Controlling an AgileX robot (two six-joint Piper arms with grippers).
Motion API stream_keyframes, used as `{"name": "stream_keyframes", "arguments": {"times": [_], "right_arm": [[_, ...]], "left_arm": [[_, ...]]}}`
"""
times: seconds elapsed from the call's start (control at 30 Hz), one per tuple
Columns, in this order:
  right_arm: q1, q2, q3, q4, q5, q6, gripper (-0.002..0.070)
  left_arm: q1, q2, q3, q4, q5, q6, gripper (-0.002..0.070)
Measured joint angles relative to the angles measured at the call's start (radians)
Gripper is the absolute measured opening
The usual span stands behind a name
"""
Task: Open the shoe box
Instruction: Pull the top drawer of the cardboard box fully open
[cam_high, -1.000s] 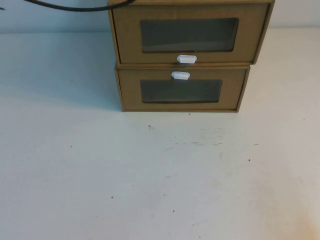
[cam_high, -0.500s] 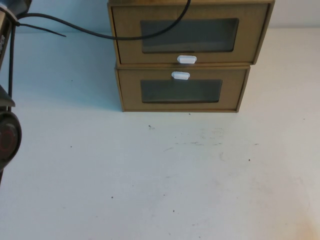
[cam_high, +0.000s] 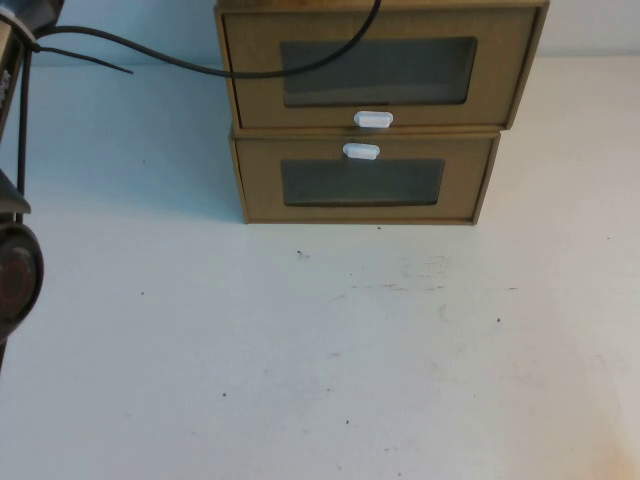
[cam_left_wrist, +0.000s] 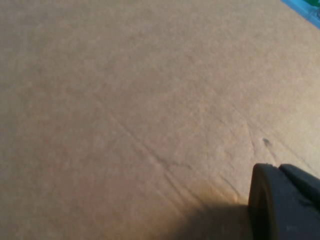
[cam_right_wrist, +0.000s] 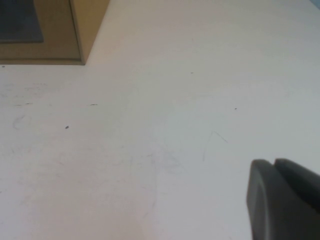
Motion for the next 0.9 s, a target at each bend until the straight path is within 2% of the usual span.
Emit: {"name": "stream_keyframes", "arguments": {"times": [0.4,0.47,0.6,0.7,0.9], "right_arm": [[0.0,0.0,0.0,0.008,-0.032,0.0,-0.0014],[0.0,0.0,0.0,0.093,-0.083,0.0,-0.0014],[0.0,0.0,0.0,0.405,-0.186,0.0,-0.0014],[0.0,0.0,0.0,0.567,-0.256,0.0,-0.0014],[0.0,0.0,0.0,0.747,-0.351,0.0,-0.0014]], "left_arm": [[0.0,0.0,0.0,0.0,0.0,-0.022,-0.0004],[0.0,0.0,0.0,-0.002,0.0,-0.026,-0.0004],[0.0,0.0,0.0,-0.002,0.0,-0.049,-0.0004],[0.0,0.0,0.0,-0.002,0.0,-0.063,-0.0004],[0.0,0.0,0.0,-0.002,0.0,-0.078,-0.0004]]}}
